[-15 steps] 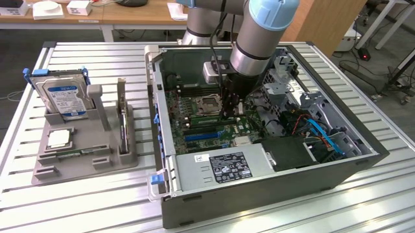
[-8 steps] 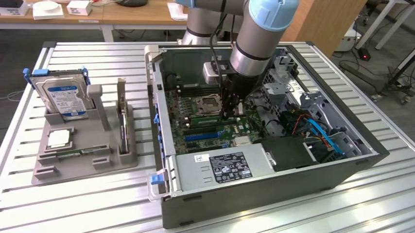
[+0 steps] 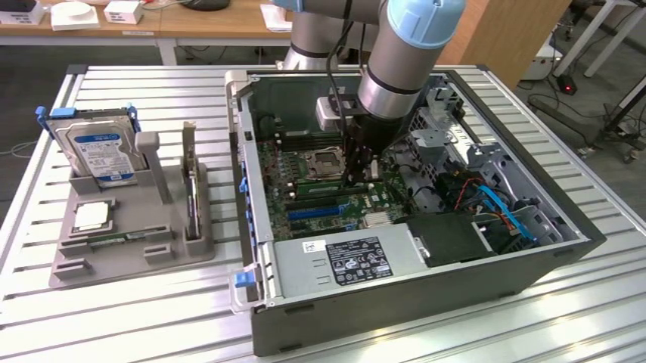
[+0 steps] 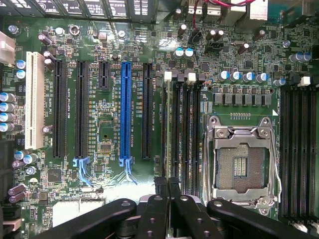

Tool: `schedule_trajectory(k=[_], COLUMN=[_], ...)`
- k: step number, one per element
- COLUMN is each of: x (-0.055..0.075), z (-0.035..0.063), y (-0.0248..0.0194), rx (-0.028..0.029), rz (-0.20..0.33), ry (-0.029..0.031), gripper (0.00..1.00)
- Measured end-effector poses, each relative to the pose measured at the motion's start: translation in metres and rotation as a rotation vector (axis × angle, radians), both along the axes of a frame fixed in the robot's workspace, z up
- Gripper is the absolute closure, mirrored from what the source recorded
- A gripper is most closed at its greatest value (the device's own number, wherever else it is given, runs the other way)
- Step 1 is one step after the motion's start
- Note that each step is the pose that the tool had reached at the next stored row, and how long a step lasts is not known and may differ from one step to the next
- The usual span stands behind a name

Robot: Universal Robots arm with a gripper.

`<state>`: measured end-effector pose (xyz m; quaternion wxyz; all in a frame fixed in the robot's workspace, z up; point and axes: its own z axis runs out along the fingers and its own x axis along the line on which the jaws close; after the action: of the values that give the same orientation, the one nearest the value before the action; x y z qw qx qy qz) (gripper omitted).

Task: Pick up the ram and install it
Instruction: 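Insert the ram into the slot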

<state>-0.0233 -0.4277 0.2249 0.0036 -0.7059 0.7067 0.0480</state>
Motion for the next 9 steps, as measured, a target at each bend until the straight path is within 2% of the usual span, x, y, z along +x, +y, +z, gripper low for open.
schedule_trajectory(k=[4,5,6,7,9], x=[0.0000,0.0000,0.0000,0.0000,0.0000], z=[-0.0001,-0.0001,-0.0001,-0.0001,0.0000], y=[0.0000,0.0000,0.0000,0.0000,0.0000], rx=[0.0002,0.0002,0.0002,0.0001,0.0001], rz=[0.000,0.000,0.000,0.000,0.000], ry=[-0.0001,0.0000,0.0000,0.0000,0.0000], gripper=[0.89,0.83,0.83,0.76,0.76])
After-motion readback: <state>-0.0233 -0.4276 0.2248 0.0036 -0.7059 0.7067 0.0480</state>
